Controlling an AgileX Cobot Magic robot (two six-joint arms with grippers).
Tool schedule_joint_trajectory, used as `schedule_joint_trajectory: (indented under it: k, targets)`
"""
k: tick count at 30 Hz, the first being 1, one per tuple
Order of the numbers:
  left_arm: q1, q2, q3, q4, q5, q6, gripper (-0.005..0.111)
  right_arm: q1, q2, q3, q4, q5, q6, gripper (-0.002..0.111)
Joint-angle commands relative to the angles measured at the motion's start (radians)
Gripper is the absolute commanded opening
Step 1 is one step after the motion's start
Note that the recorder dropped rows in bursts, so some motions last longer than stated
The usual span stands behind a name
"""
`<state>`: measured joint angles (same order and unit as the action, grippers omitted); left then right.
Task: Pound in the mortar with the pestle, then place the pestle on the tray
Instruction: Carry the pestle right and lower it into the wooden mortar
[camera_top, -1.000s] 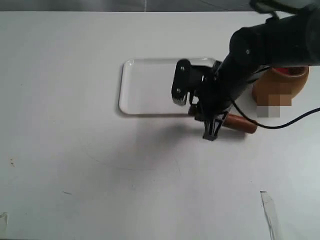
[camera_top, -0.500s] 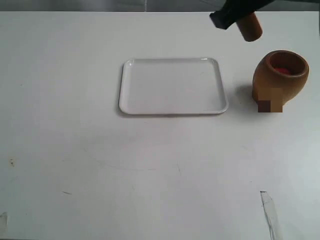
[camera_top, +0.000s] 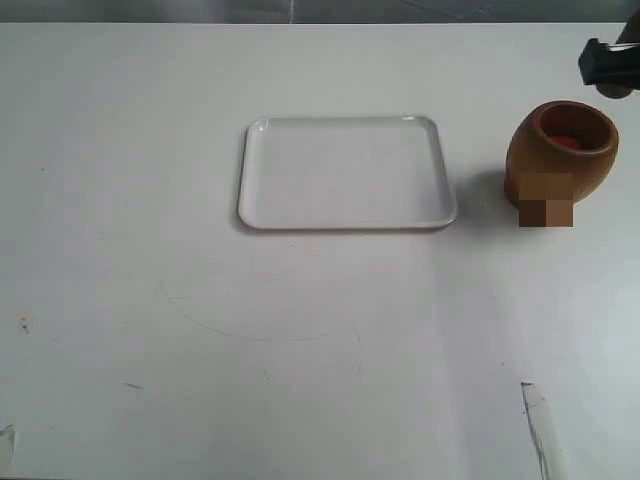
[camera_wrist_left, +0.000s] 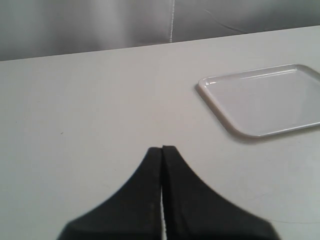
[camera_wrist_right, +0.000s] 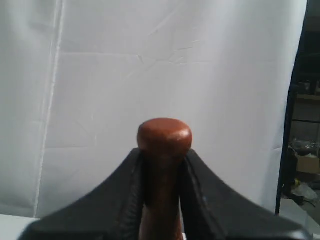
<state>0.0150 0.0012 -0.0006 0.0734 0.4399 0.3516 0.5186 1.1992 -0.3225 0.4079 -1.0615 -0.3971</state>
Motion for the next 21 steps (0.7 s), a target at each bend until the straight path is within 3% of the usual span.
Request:
schedule_joint_trajectory:
  k: [1,4,9,21]
  targets:
    - [-0.008,-0.001,0.001,-0.007,-0.003,-0.008,0.0,-0.037,0.025,0.01,-0.035,-0.068,0.011,0.0]
    - [-0.008,-0.001,0.001,-0.007,-0.003,-0.008,0.0,-0.118,0.107,0.01,-0.073,-0.083,0.077,0.0]
    - [-0.008,-0.001,0.001,-0.007,-0.003,-0.008,0.0,-0.237,0.24,-0.001,-0.34,-0.16,0.29,0.0]
    - [-0.008,-0.001,0.001,-0.007,-0.003,-0.008,0.0,-0.254,0.55,-0.053,-0.384,-0.16,0.317,0.0]
